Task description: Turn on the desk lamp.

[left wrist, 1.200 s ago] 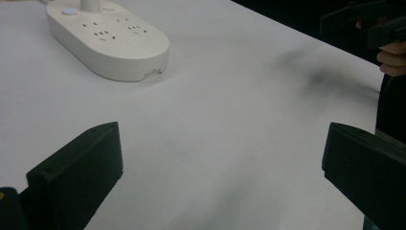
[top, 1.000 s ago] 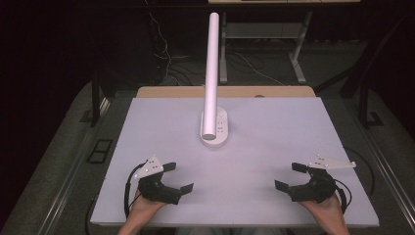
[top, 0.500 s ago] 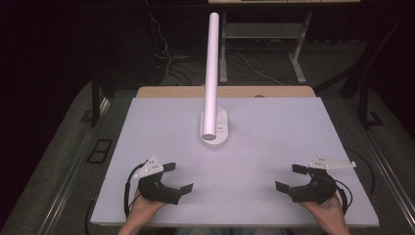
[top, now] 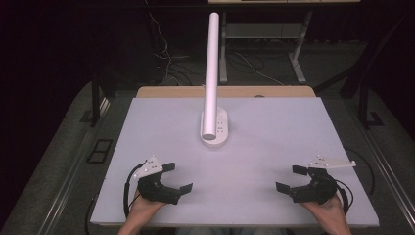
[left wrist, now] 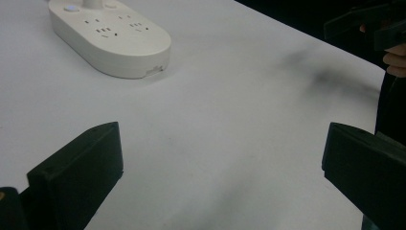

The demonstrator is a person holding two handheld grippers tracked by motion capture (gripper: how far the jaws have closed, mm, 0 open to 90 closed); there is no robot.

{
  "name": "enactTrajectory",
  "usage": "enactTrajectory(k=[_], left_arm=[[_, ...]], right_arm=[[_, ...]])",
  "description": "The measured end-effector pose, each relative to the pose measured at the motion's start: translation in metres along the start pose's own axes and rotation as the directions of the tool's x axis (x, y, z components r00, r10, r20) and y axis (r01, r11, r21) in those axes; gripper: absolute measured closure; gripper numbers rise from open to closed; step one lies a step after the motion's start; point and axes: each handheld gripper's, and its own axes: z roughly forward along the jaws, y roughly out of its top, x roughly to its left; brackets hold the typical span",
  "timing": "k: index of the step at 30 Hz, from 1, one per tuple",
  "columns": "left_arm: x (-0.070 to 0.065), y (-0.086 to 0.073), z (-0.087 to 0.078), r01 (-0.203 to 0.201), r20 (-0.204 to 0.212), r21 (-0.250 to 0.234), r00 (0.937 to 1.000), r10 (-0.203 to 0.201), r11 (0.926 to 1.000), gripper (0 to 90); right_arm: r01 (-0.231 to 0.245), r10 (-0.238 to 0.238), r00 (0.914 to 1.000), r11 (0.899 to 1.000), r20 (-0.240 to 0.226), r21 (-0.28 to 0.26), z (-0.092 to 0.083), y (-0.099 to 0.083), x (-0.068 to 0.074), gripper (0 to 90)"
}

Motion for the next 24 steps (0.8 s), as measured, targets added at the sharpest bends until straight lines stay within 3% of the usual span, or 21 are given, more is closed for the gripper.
enactTrajectory(k=[15,24], left_arm=[[0.0,-0.001,-0.001,0.008,-0.003,-0.002,1.0,-0.008,1.0,0.0],[0.0,-0.001,-0.001,0.009,-0.002,-0.006,1.0,-0.009,0.9999,0.0]], right_arm=[[0.015,-0.015,0.9996,1.0,-0.025,0.019,0.002,0.024,-0.003,0.5],[0.05,-0.049,0.9982,0.998,-0.035,0.033,0.007,0.041,-0.003,0.5]])
